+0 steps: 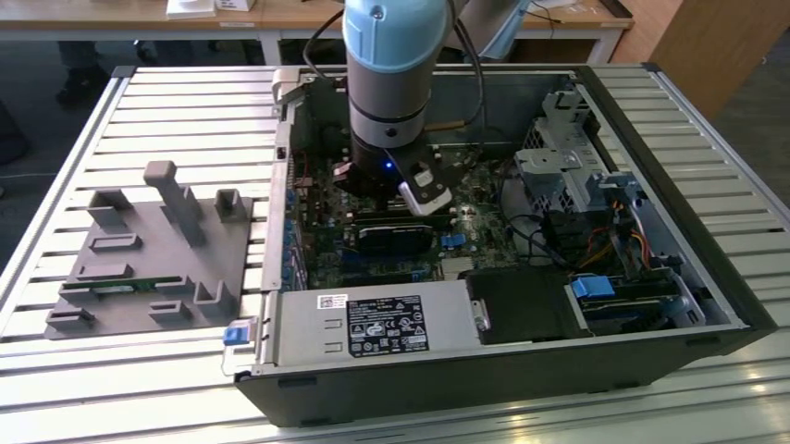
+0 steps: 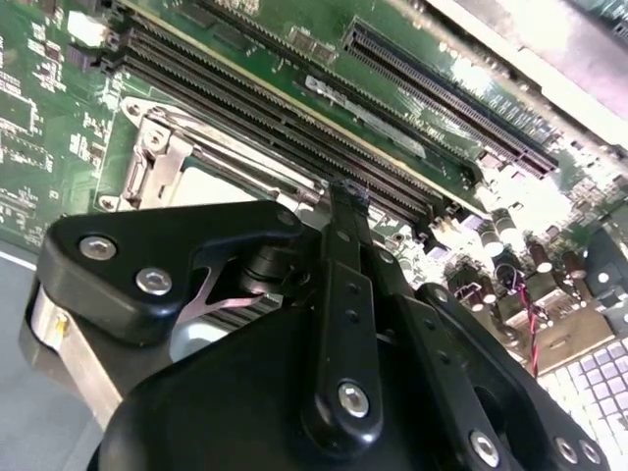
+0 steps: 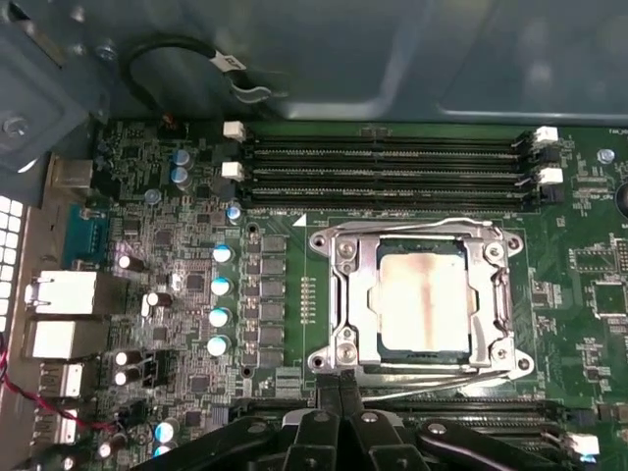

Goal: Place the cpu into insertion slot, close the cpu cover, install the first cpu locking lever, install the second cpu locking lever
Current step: 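Install the second cpu locking lever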

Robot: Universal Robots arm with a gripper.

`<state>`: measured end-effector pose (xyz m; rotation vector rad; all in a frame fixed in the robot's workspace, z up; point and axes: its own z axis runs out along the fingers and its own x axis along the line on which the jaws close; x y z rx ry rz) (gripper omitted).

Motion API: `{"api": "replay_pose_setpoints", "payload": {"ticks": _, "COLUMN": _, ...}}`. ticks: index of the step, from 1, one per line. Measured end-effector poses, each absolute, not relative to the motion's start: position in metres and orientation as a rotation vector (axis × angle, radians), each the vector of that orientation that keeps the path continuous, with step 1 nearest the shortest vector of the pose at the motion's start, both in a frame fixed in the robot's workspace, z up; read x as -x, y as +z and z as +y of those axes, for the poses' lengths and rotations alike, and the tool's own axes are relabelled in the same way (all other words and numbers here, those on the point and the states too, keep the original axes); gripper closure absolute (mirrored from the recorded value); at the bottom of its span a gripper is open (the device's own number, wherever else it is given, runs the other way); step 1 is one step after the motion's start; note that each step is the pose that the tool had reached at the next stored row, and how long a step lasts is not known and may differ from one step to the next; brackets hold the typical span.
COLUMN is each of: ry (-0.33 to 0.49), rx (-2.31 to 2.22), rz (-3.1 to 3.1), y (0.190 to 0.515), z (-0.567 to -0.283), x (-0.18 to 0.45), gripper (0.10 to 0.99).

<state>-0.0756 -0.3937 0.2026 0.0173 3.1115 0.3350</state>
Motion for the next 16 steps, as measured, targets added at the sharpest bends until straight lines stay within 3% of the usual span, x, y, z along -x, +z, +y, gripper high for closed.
{"api": "replay_pose_setpoints", "payload": {"ticks": 16, "ry": 0.434, "rx": -0.018, "rz": 3.099, "y": 0.1944, "z": -0.3936, "x": 0.0775, "gripper": 0.969}}
